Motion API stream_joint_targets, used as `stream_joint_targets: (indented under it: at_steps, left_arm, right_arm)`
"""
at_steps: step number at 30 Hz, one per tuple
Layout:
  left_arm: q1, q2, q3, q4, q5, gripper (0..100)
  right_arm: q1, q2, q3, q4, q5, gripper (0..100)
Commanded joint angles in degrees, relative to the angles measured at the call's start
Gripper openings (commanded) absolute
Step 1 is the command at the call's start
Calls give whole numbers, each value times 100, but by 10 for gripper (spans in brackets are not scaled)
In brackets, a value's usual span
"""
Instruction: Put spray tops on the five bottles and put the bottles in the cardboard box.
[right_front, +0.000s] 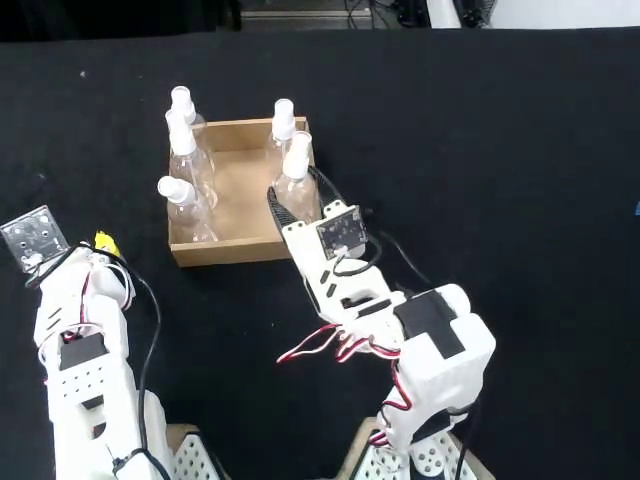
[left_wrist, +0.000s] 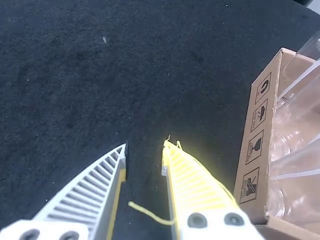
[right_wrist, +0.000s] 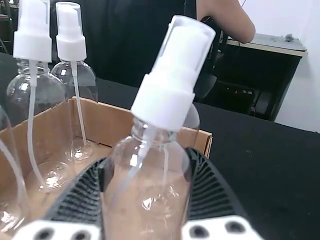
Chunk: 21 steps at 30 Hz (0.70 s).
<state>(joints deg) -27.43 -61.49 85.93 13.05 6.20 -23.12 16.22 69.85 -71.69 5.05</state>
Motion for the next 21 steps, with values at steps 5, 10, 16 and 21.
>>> stream_joint_targets:
  at_steps: [5, 10, 16, 21]
  left_arm:
    - [22, -70, -66, -114, 26, 105]
    - [22, -70, -66, -114, 18, 105]
    - [22, -70, -66, -114, 18, 105]
    - [22, -70, -66, -114, 18, 105]
  right_arm:
    - [-237, -13, -92, -62, 88, 153]
    - [-237, -13, -84, -62, 88, 173]
    - [-290, -40, 4, -97, 88, 177]
    - [-343, -40, 22, -97, 88, 178]
